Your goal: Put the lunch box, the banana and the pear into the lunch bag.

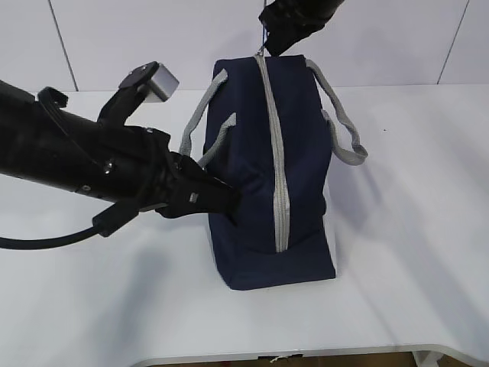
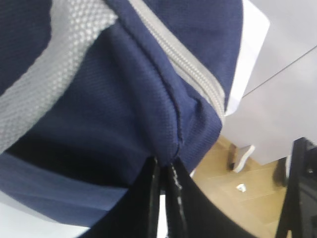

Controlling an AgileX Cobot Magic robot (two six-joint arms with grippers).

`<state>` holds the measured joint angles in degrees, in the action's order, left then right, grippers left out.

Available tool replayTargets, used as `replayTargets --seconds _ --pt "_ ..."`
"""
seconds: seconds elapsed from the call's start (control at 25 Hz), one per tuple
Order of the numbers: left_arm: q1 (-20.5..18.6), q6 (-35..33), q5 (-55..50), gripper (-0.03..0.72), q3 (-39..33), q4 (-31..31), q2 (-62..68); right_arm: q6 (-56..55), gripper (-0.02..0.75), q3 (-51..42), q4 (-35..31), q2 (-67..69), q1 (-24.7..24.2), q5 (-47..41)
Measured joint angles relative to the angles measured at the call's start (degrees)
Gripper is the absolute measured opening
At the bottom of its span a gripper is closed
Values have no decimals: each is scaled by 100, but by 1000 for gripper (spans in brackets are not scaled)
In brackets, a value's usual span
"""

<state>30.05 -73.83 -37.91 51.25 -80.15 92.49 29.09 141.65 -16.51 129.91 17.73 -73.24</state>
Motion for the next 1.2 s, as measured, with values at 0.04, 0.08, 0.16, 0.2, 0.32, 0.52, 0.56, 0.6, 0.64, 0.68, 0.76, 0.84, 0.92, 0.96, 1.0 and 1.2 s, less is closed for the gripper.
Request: replayTargets --seconds 0.04,0.08,0.16,0.2,0.32,0.52,0.56,0.6,0.64,0.68,0.76,0.84,0.92,0.96,1.0,1.2 --pt "0 0 54 -21 0 42 0 -3 18 0 50 0 0 0" --pt "0 0 95 -21 0 69 0 -14 18 -55 134 0 0 13" --pt "0 0 224 -21 0 88 -10 -23 18 -292 317 -90 -26 58" --pt "0 0 264 -21 0 97 -10 -23 18 -473 385 -174 -39 72" --pt "0 0 508 -21 0 134 -10 -25 18 -1014 459 -499 -64 123" --pt "0 0 1081 -21 0 258 -10 -25 18 -1859 534 -1079 -93 203" --pt "0 0 1232 -21 0 297 -10 -25 18 -2038 546 -1214 -93 210" --pt "0 0 1356 -21 0 325 -10 -25 18 -2218 573 -1356 -93 210" --pt "0 0 1519 -21 0 334 -10 -25 18 -2395 586 -1498 -98 210" --pt "0 0 1700 -21 0 337 -10 -25 18 -2539 611 -1621 -107 210" --pt "0 0 2055 -21 0 347 -10 -25 18 -2890 611 -1903 -107 210" --pt "0 -8 2450 -21 0 347 -10 -25 18 -3232 599 -2138 -107 210" --pt "0 -13 2817 -21 0 347 -10 -25 18 -3629 506 -2374 -107 237" --pt "0 -13 3007 -21 0 347 -10 -25 18 -3795 437 -2469 -107 249" --pt "0 -22 3195 -21 0 336 -10 -25 18 -3989 374 -2581 -107 260" --pt "21 -22 4092 -21 0 336 -10 -47 18 -4657 163 -3085 -107 297"
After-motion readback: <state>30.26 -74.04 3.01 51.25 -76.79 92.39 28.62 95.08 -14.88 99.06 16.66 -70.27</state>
